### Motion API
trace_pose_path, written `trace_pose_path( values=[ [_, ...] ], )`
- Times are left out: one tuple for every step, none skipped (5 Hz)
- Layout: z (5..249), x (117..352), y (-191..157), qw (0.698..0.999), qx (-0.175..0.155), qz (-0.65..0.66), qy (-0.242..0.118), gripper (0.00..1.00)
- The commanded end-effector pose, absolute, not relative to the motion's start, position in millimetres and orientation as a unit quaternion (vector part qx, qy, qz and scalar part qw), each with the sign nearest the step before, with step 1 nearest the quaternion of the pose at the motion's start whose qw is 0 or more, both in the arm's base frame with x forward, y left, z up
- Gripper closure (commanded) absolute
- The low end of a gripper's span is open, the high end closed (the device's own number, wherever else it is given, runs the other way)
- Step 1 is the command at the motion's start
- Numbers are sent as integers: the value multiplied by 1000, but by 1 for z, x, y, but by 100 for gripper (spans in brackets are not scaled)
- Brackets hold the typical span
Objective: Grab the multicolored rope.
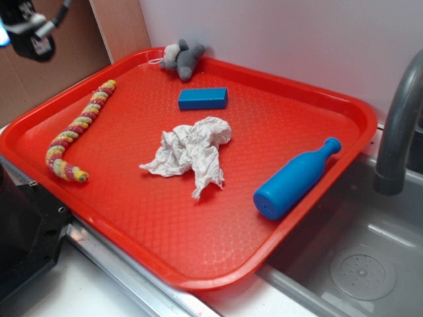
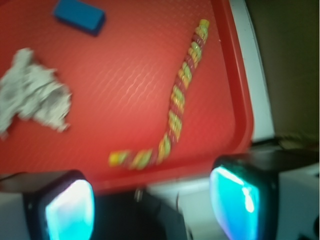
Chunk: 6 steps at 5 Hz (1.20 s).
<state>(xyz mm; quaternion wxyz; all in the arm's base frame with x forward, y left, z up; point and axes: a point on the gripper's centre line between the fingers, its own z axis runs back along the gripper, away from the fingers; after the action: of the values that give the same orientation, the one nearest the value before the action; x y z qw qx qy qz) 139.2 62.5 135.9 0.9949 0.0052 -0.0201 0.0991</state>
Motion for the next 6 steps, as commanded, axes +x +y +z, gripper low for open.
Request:
trace_pose_path(
  values=[
    [44,154,101,988,-5,151,-36,0],
    [20,153,104,990,3,142,-13,0],
    [6,150,103,991,16,129,31,0],
    [3,149,100,989,37,131,49,35],
    [2,145,97,989,37,139,44,100],
    [7,144,94,992,31,123,29,100]
  ],
)
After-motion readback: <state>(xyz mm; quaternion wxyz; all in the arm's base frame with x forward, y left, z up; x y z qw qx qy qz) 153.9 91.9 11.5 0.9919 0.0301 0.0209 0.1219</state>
